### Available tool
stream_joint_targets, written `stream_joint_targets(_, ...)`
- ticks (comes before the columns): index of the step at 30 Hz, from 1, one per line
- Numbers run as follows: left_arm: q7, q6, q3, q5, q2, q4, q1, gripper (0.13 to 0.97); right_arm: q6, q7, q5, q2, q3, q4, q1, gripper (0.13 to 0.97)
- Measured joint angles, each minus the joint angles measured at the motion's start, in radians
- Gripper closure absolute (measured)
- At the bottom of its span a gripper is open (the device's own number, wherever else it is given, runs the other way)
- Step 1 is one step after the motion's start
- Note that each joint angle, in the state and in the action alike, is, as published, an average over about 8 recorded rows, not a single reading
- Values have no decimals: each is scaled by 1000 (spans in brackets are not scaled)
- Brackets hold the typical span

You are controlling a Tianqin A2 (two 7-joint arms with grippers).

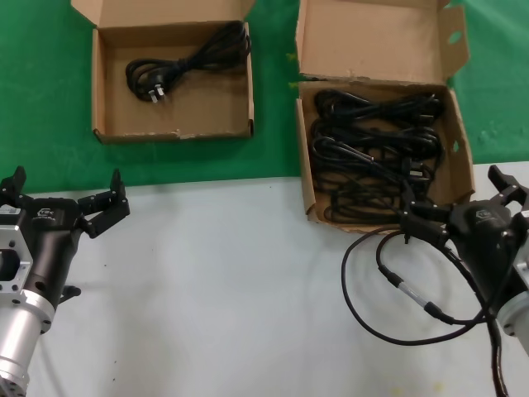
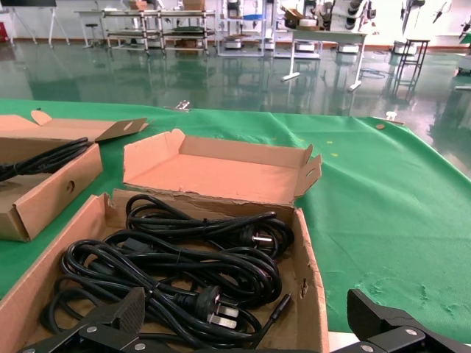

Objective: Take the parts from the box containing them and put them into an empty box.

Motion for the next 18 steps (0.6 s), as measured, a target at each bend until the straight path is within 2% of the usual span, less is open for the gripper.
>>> stream_joint_targets(18, 0, 0, 0, 0, 0, 0, 0, 132, 0, 0, 0, 0, 0, 0, 0, 129)
